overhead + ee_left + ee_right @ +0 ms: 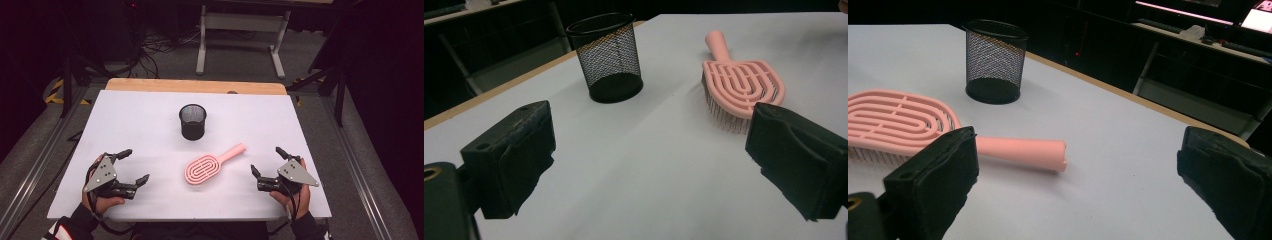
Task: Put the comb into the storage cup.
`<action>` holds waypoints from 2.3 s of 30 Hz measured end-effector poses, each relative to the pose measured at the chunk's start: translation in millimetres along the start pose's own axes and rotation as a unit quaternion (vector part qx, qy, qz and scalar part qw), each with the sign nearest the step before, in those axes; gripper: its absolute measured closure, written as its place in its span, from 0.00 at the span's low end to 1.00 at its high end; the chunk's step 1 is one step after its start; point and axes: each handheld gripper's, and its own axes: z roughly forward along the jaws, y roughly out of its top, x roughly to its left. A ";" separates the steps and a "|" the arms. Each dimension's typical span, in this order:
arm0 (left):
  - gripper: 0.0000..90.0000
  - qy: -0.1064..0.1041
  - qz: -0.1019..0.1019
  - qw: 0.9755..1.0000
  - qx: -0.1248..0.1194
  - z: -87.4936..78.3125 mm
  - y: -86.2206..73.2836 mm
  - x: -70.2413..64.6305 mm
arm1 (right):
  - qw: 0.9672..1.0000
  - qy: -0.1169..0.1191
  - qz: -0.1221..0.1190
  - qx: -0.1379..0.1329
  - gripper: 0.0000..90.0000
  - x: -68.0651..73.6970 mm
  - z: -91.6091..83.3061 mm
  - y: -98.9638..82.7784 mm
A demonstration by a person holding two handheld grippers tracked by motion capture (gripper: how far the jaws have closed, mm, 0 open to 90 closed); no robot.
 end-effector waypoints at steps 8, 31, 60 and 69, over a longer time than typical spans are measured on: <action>0.07 0.003 0.000 1.000 0.000 -3.1 -2.0 0.5 | 1.000 -0.004 0.006 0.000 0.04 -0.1 2.3 0.8; 0.07 0.013 -0.005 1.000 0.001 -5.2 -3.0 2.2 | 0.999 0.026 0.030 0.008 0.20 -9.2 15.2 12.0; 0.09 0.015 -0.007 1.000 0.010 -2.2 -5.4 2.9 | 0.994 0.068 0.028 0.080 0.94 -1.5 88.6 34.3; 0.09 0.022 -0.004 1.000 0.008 -2.9 -4.9 3.3 | 0.986 0.072 0.026 0.149 1.00 0.0 121.9 22.1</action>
